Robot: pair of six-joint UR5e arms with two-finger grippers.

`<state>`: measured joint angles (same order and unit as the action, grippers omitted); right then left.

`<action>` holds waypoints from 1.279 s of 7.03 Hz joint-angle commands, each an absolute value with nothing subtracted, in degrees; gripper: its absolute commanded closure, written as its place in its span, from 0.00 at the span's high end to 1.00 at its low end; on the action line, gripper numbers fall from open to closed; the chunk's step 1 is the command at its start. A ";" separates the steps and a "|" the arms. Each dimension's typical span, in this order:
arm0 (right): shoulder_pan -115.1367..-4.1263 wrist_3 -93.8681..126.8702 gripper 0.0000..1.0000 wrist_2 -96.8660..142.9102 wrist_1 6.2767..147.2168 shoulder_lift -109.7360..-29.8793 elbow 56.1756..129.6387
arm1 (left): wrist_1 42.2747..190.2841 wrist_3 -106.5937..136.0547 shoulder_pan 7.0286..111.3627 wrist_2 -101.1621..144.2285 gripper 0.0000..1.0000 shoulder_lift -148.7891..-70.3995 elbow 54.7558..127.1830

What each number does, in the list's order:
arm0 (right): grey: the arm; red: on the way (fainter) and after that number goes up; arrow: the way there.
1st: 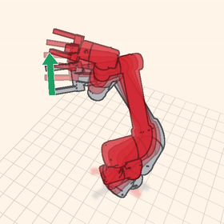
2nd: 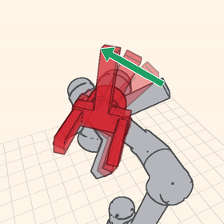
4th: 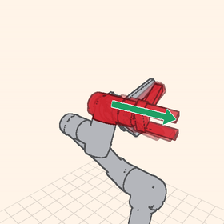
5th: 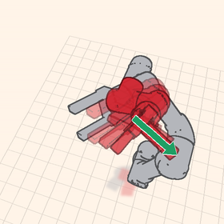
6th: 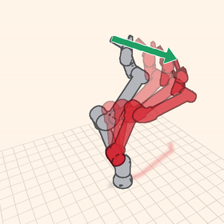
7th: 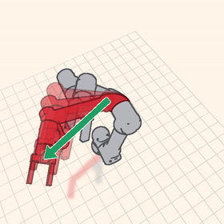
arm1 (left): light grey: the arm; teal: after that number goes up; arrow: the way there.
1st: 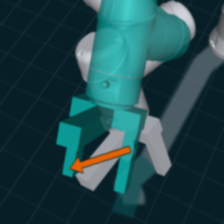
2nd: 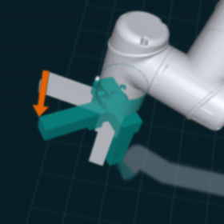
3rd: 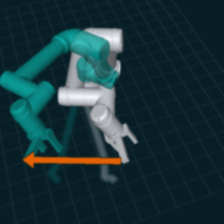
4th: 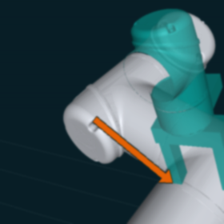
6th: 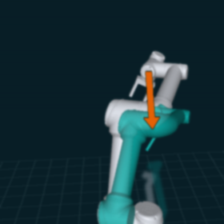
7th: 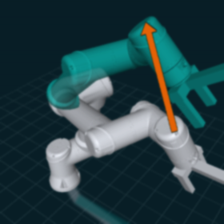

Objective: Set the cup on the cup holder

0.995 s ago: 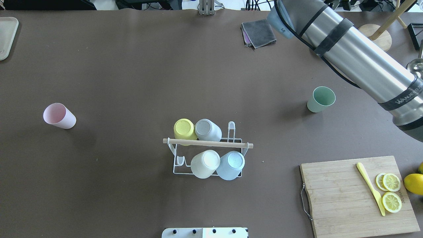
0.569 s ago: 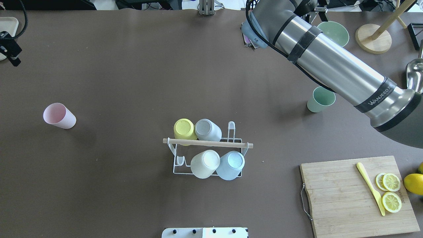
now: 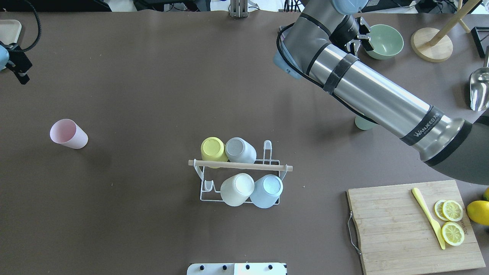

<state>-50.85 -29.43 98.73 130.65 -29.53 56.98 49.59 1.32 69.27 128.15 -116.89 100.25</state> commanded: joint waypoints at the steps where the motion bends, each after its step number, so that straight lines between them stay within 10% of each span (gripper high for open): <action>1: -49.23 -30.23 1.00 98.53 130.61 -30.58 56.95 | 49.22 1.41 62.61 127.79 0.98 -119.51 94.79; 9: -44.65 -29.88 1.00 98.44 124.72 -33.57 57.04 | 51.42 -3.08 57.93 128.76 0.98 -129.46 67.25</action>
